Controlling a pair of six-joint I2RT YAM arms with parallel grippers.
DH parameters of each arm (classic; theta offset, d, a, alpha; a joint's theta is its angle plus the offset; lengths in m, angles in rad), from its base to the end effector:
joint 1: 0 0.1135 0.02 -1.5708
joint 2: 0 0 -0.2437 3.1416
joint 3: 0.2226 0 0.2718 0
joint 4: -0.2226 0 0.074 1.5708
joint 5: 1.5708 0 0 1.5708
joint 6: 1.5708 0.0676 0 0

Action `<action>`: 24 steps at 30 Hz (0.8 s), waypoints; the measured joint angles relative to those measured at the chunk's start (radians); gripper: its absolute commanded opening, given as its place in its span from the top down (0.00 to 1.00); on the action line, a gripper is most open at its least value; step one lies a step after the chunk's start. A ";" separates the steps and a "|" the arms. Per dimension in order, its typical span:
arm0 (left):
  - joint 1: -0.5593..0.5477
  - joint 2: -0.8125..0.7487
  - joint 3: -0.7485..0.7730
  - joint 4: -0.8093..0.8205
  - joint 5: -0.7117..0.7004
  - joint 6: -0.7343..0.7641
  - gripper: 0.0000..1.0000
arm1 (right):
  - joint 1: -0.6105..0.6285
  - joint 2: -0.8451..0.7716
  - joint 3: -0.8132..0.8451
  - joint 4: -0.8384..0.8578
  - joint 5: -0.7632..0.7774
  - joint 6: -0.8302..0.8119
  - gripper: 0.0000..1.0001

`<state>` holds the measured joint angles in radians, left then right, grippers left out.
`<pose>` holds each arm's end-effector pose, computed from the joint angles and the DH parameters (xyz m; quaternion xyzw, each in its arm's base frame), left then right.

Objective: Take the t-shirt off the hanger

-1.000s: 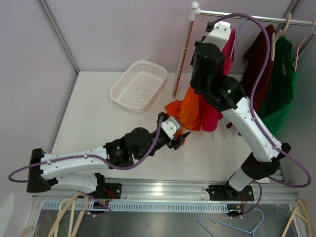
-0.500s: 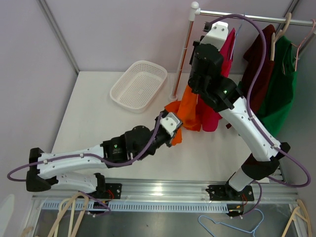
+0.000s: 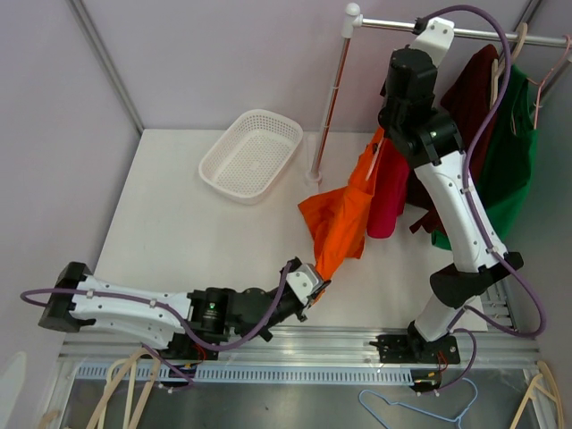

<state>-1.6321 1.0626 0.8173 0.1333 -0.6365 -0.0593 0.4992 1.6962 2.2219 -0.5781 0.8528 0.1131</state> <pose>0.0217 -0.3026 0.3059 0.3539 0.6478 -0.3190 0.5944 0.3474 0.1315 0.5340 0.1527 0.7028 -0.0972 0.6880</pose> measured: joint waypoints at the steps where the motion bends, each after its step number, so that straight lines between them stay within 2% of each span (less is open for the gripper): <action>1: -0.004 0.008 -0.011 0.009 -0.007 -0.010 0.99 | -0.005 0.000 0.006 -0.012 -0.009 0.008 1.00; 5: -0.002 0.014 -0.037 0.037 -0.026 -0.026 0.99 | -0.006 0.000 0.011 -0.053 -0.055 0.036 1.00; 8: 0.059 0.018 -0.015 -0.005 -0.002 -0.051 0.99 | 0.008 -0.002 0.011 -0.085 -0.078 0.058 1.00; 15: 0.394 0.114 0.203 -0.191 0.127 -0.129 0.99 | 0.133 -0.101 -0.059 -0.188 -0.144 0.158 1.00; 19: 0.466 0.169 0.328 -0.259 0.169 -0.145 0.99 | 0.195 -0.207 -0.116 -0.264 -0.208 0.232 1.00; 24: 0.503 0.196 0.441 -0.356 0.195 -0.149 0.99 | 0.223 -0.345 -0.192 -0.315 -0.205 0.262 1.00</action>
<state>-1.1294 1.2587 1.2587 -0.2226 -0.4416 -0.2081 0.7219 1.3514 2.0296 -0.8932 0.6479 0.3748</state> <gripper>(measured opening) 0.012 0.046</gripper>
